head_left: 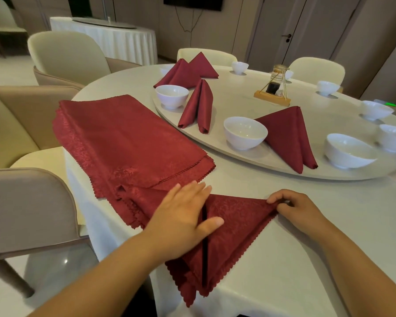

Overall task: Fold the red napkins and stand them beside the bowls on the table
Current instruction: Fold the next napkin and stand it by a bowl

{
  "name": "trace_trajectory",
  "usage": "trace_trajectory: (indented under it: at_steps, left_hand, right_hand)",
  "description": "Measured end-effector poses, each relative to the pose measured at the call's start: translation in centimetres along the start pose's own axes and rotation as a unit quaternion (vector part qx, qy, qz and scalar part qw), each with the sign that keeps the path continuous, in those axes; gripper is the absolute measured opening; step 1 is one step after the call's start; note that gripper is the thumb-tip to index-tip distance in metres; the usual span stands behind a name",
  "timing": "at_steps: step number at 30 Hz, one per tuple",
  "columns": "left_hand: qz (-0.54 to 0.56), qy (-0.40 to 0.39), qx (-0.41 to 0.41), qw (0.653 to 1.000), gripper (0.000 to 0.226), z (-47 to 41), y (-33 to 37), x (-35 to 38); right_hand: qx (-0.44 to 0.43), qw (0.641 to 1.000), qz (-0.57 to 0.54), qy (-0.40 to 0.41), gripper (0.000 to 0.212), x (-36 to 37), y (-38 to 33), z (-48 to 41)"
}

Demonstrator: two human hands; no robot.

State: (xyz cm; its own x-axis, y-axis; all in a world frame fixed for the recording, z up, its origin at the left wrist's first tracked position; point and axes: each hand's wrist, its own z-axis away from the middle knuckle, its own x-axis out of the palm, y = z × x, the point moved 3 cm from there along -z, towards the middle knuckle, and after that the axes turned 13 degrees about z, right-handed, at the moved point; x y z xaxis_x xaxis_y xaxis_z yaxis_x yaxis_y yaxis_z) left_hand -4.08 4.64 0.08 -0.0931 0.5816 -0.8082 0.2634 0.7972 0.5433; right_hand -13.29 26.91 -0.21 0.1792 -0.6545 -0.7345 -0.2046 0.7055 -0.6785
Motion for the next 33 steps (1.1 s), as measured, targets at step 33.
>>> trace_trajectory:
  at_steps: [33]
  left_hand:
    - [-0.075, 0.04, -0.086, 0.993, 0.079, 1.0, -1.7, 3.5]
  right_hand:
    - [-0.071, 0.927, 0.368, 0.021, 0.056, 4.5, -5.9, -0.9]
